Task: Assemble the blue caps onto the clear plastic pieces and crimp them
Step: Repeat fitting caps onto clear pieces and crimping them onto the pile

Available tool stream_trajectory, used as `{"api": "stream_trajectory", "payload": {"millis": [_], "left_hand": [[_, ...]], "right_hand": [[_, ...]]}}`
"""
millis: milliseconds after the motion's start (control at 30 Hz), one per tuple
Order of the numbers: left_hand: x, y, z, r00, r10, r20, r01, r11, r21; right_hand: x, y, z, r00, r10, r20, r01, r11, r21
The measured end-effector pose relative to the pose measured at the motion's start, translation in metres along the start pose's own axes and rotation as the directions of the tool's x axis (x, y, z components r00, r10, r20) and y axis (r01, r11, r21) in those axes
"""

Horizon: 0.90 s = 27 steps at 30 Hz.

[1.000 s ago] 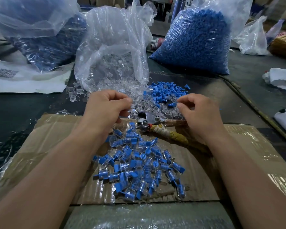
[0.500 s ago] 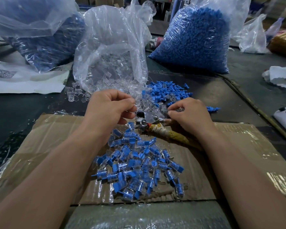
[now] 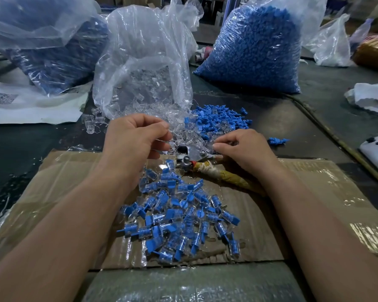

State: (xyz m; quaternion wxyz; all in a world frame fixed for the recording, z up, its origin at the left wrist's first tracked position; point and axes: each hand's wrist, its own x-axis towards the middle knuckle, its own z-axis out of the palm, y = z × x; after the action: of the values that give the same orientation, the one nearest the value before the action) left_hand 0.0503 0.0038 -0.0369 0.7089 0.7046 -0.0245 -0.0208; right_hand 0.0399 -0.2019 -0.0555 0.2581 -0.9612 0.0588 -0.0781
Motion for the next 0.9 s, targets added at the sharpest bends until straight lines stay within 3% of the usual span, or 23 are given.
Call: {"api": "stream_trajectory", "payload": {"millis": [167, 367, 500, 567, 667, 900], "left_hand": [[0.0, 0.001, 0.0, 1.0, -0.005, -0.002, 0.005, 1.0, -0.006], [-0.002, 0.001, 0.002, 0.999, -0.01, 0.033, 0.009, 1.0, 0.016], [-0.003, 0.0, 0.003, 0.998, -0.003, 0.059, 0.0, 0.999, 0.042], [-0.003, 0.001, 0.003, 0.998, 0.0, 0.068, -0.004, 0.999, 0.046], [-0.004, 0.002, 0.004, 0.997, 0.003, 0.08, -0.007, 0.999, 0.054], [-0.005, 0.001, 0.004, 0.996, -0.007, 0.085, 0.002, 0.998, 0.061]], "right_hand": [[-0.001, 0.0, 0.001, 0.998, 0.017, -0.056, -0.018, 1.0, -0.019], [-0.007, -0.005, -0.002, 0.977, -0.055, -0.206, 0.065, 0.997, 0.04], [-0.01, -0.011, -0.007, 0.931, -0.023, -0.365, 0.105, 0.973, 0.206], [-0.011, -0.015, -0.009, 0.913, 0.051, -0.405, 0.111, 0.923, 0.368], [-0.011, -0.019, -0.013, 0.907, 0.157, -0.39, 0.097, 0.824, 0.559], [-0.019, -0.023, -0.011, 0.967, 0.09, -0.237, 0.062, 0.822, 0.566]]}}
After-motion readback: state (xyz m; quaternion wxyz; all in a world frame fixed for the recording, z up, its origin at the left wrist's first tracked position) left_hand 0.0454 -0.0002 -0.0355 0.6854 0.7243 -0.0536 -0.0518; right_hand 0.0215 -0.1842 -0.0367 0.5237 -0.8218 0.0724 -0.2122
